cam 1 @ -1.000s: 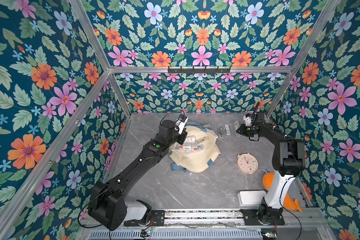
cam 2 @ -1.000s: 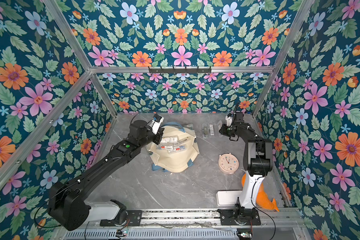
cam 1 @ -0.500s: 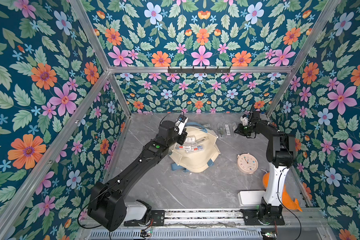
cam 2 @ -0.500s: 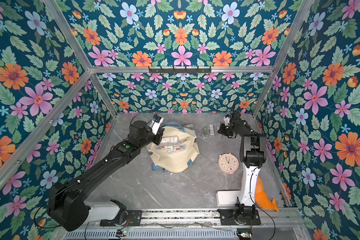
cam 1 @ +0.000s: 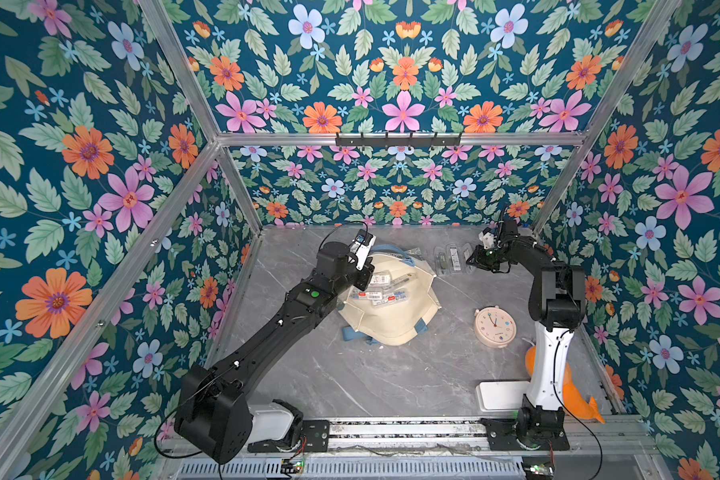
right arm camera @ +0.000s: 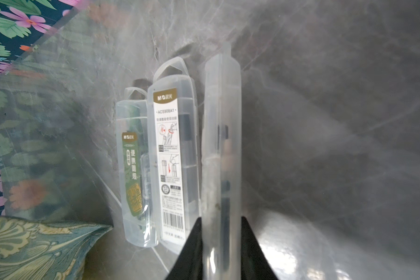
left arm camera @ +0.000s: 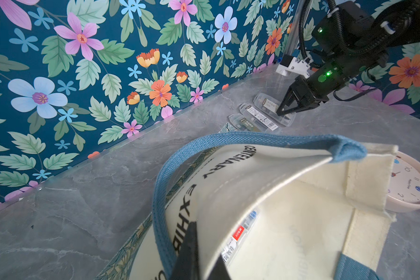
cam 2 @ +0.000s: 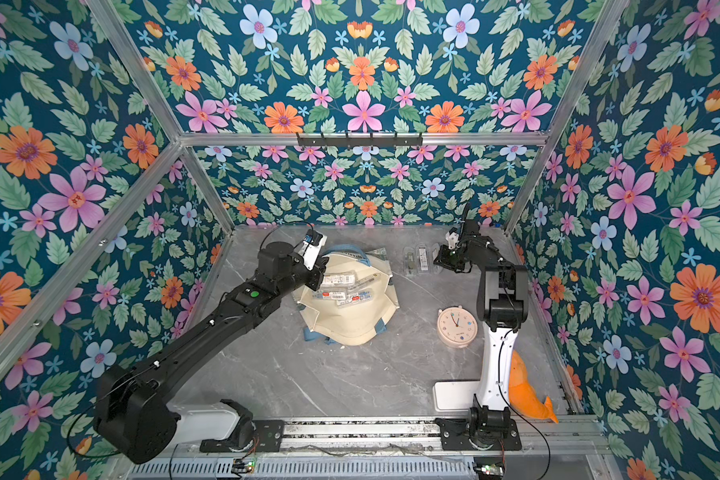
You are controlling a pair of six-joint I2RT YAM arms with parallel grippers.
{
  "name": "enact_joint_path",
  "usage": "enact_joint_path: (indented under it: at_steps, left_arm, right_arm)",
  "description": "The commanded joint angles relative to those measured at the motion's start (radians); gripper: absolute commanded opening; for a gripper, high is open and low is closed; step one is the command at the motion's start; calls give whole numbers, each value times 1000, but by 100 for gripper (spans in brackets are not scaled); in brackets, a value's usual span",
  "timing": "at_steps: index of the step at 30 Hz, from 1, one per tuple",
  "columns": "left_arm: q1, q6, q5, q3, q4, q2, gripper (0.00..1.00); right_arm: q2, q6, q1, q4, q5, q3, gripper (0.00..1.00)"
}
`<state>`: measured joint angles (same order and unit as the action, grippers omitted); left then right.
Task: Take out the compass set from the canvas bag
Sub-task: Place the compass set at the center of the board.
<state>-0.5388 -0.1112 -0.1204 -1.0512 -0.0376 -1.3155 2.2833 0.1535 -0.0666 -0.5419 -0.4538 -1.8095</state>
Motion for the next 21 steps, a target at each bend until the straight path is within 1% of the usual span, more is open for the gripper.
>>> enact_joint_path:
  at_steps: [1, 7, 16, 21]
  left_arm:
    - [0, 1, -2, 2, 16, 6, 0]
    - [0, 0, 0, 4, 15, 7, 0]
    - [0, 2, -7, 4, 16, 4, 0]
    - [0, 5, -12, 3, 17, 1, 0]
  right_arm:
    - [11, -26, 1, -68, 10, -23, 29]
    - [21, -51, 1, -100, 52, -45, 37]
    - [54, -57, 0, -130, 73, -90, 45]
    - [80, -55, 1, -152, 67, -134, 46]
